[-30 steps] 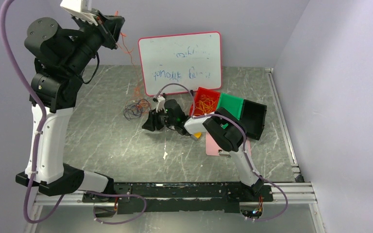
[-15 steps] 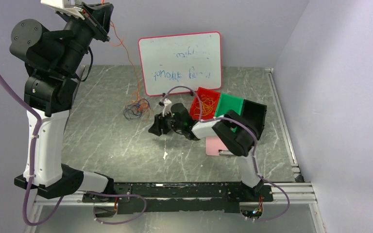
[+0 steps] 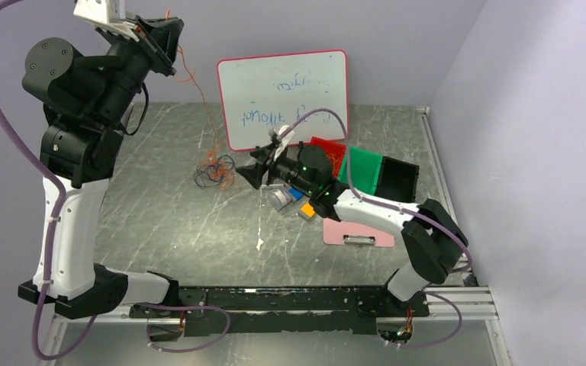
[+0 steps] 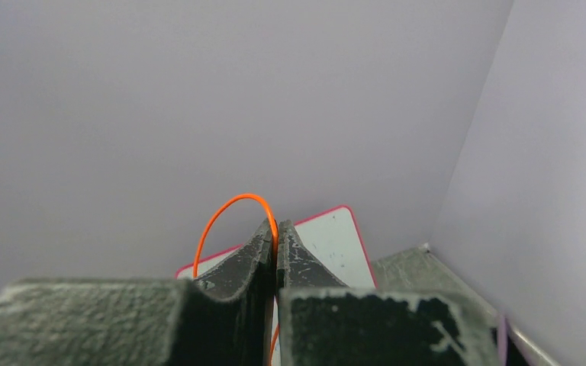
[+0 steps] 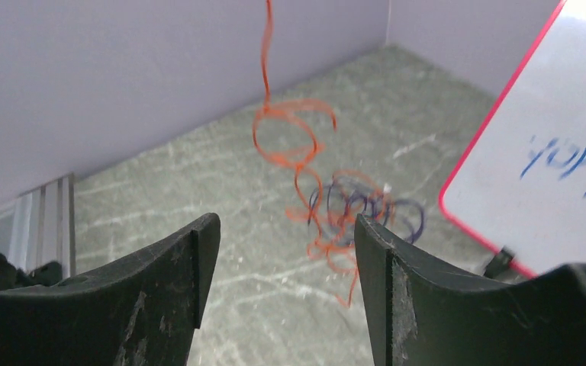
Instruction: Untangle the cables
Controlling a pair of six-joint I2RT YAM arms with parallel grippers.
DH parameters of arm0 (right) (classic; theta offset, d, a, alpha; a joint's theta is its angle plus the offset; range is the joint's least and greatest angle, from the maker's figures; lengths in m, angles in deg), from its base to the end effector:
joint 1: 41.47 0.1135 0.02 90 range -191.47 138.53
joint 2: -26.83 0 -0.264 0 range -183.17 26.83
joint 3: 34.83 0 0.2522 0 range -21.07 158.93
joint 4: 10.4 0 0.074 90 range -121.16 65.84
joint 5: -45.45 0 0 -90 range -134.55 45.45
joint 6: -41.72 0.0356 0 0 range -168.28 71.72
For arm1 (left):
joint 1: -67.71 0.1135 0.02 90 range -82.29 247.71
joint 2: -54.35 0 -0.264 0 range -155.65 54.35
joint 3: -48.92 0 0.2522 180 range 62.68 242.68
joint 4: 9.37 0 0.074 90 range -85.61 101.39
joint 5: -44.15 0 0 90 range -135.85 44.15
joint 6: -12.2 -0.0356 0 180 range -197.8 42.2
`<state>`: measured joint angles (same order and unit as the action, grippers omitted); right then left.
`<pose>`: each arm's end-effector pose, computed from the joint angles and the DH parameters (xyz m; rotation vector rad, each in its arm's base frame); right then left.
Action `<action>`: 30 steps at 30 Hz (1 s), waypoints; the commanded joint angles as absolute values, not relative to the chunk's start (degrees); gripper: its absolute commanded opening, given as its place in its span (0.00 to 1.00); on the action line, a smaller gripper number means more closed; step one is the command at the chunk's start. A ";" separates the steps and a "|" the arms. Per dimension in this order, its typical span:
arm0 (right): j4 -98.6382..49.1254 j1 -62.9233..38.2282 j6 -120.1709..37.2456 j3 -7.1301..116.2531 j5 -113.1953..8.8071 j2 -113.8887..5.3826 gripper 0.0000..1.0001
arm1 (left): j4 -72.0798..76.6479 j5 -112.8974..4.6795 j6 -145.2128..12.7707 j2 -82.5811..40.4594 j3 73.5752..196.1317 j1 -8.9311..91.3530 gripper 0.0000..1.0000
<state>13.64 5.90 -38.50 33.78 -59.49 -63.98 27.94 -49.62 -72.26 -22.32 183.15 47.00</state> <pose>0.2408 0.2752 0.2857 -0.7254 1.4546 0.9811 0.1836 -0.0719 0.6211 0.2196 1.2100 -0.4396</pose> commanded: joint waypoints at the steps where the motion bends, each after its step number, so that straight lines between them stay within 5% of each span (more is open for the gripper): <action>1: 13.99 6.14 -44.22 38.67 -58.16 -60.19 0.69 | 28.68 -54.84 -72.64 -20.36 180.32 47.50 0.07; 16: 16.60 6.08 -43.49 55.81 -63.89 -70.64 0.67 | 30.13 -62.12 -71.48 -19.22 177.46 47.50 0.07; 30: 17.15 6.76 -35.09 58.08 -67.35 -88.51 0.21 | 29.00 -61.89 -70.84 -21.28 183.95 47.49 0.07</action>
